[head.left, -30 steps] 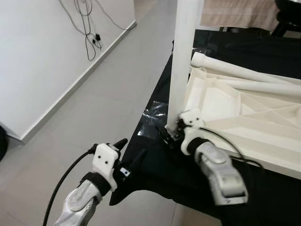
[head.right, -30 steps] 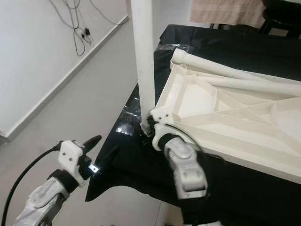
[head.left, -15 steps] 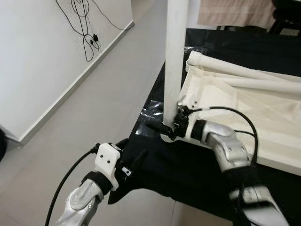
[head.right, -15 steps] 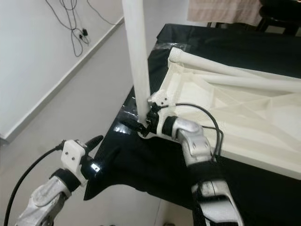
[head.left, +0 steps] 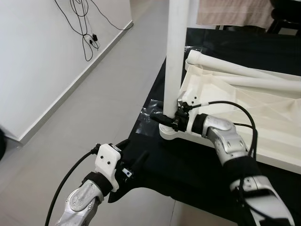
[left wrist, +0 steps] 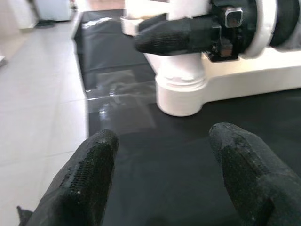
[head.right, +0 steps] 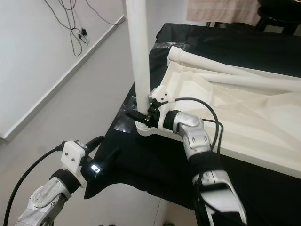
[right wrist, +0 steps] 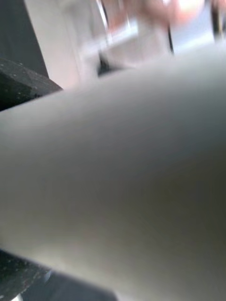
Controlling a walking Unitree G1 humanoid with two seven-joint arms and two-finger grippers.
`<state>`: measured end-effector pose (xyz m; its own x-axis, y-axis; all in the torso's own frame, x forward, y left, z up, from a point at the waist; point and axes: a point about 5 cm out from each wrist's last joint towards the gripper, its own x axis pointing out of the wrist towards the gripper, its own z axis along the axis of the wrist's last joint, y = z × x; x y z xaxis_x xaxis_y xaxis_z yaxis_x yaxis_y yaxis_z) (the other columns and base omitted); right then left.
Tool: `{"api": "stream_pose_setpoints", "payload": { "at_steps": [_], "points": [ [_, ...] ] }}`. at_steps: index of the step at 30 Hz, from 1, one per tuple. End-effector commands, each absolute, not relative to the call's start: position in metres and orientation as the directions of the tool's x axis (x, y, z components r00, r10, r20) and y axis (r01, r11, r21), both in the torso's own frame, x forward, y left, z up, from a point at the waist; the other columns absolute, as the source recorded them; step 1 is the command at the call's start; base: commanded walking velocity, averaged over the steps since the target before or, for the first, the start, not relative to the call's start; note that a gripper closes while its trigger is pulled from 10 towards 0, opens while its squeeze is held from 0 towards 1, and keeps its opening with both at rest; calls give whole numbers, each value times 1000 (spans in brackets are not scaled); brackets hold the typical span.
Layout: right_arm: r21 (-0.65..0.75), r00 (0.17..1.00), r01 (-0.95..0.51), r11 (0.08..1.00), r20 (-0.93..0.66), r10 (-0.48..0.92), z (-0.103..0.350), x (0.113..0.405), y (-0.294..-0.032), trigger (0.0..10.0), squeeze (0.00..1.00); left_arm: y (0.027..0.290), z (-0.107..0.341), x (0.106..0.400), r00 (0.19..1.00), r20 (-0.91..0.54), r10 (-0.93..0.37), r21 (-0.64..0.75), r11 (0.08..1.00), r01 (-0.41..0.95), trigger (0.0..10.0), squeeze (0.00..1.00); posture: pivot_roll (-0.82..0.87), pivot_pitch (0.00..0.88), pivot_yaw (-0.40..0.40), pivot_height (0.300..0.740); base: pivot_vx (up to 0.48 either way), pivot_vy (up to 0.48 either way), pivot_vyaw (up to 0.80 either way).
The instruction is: Building children table
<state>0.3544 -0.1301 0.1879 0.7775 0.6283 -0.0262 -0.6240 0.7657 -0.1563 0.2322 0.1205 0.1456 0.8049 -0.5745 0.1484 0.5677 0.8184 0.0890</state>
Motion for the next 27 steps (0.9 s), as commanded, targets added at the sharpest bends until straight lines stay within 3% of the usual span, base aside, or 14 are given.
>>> {"api": "stream_pose_setpoints", "payload": {
  "at_steps": [1,2,3,4,7,11,12,13,14,16,20,22,23,27],
  "points": [
    [-126,859,-507,853,-160,487,162,354,-151,0,0,123,142,230,811,127,-571,84,821,565,10000,0,27,232,22,740,0,0,0],
    [-96,930,-344,934,-170,325,152,334,-148,0,0,125,143,231,813,128,-569,85,823,562,10000,0,24,244,33,740,0,0,0],
    [-111,947,-291,950,-178,269,144,308,-136,0,0,127,143,231,814,128,-567,88,824,560,10000,0,14,253,54,740,0,0,0],
    [-121,934,-326,938,-192,300,139,292,-121,0,0,128,143,233,815,127,-565,90,825,558,10000,0,-1,238,59,740,0,0,0],
    [-150,922,-367,918,-190,337,139,283,-111,0,0,129,143,233,816,126,-565,92,825,557,10000,0,-1,238,59,740,0,0,0],
    [-155,917,-391,907,-155,368,144,297,-107,0,0,128,141,236,809,119,-575,93,818,568,10000,0,-3,217,62,740,0,0,0],
    [-139,917,-392,910,-141,373,146,304,-107,10000,0,128,140,238,808,118,-577,93,817,570,10000,0,3,205,54,740,0,0,0],
    [-139,917,-392,910,-141,373,146,304,-107,10000,0,128,140,238,808,118,-577,93,817,570,10000,0,3,205,54,740,0,0,0],
    [-92,901,-431,898,-101,422,153,312,-105,10000,1000,128,140,239,811,119,-572,95,820,564,10000,0,5,200,54,740,0,0,0],
    [-65,890,-454,889,-74,449,158,314,-103,10000,1000,128,140,239,815,120,-567,96,823,559,10000,0,7,199,51,740,0,0,0],
    [15,691,-722,692,74,719,187,322,-103,10000,1000,127,140,239,817,122,-563,96,826,555,10000,0,16,190,47,740,0,0,0],
    [15,666,-744,667,79,741,191,320,-104,10000,1000,127,140,239,816,121,-565,95,825,557,10000,0,18,189,47,740,0,0,0],
    [-15,618,-785,620,69,784,195,322,-107,10000,0,127,140,239,815,120,-566,94,824,559,10000,0,19,188,44,740,0,0,0],
    [-73,552,-830,553,40,833,201,328,-112,10000,0,126,140,239,813,120,-569,92,822,562,10000,0,22,188,41,740,0,0,0]
  ]
}}
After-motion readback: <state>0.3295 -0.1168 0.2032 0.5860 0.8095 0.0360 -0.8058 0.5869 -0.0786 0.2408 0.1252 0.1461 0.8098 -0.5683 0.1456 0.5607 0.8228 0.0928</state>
